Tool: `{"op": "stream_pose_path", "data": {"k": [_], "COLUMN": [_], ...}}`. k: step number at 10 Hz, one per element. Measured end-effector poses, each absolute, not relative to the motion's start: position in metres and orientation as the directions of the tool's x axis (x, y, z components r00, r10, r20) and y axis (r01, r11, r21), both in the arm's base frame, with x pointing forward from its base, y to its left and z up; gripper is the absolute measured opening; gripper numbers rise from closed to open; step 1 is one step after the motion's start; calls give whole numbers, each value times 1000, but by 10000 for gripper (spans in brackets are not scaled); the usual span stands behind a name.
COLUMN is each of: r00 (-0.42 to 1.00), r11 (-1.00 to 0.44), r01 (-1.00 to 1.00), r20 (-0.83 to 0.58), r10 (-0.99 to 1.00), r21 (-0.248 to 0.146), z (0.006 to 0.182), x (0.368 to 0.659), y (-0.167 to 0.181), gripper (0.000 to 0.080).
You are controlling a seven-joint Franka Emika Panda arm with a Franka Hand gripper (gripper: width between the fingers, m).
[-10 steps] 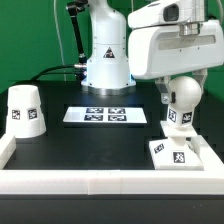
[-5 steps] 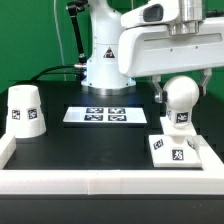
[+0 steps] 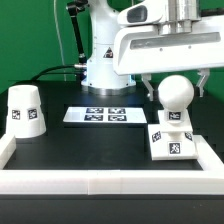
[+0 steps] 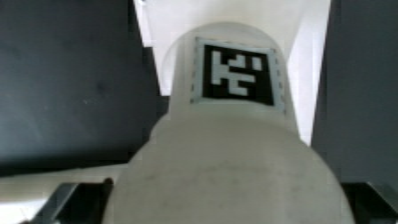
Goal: Assemble lamp
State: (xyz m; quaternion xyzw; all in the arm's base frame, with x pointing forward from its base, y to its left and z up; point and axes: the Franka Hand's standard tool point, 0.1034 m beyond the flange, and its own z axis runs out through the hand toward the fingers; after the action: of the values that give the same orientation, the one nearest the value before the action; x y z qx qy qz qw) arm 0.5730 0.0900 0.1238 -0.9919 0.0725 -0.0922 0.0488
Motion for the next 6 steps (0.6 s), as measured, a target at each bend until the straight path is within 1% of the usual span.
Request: {"op": "stream_pose_path", "data": {"k": [3, 4, 6], "r00": [935, 922, 839], "r11": [-946, -931, -839], "r01": [-296, -336, -512], "r20": [160, 151, 104], "r10": [-315, -355, -534], "r21": [-134, -141, -183], "z": [126, 125, 121], "x": [574, 572, 567], "y": [85, 89, 98], "gripper": [580, 580, 580]}}
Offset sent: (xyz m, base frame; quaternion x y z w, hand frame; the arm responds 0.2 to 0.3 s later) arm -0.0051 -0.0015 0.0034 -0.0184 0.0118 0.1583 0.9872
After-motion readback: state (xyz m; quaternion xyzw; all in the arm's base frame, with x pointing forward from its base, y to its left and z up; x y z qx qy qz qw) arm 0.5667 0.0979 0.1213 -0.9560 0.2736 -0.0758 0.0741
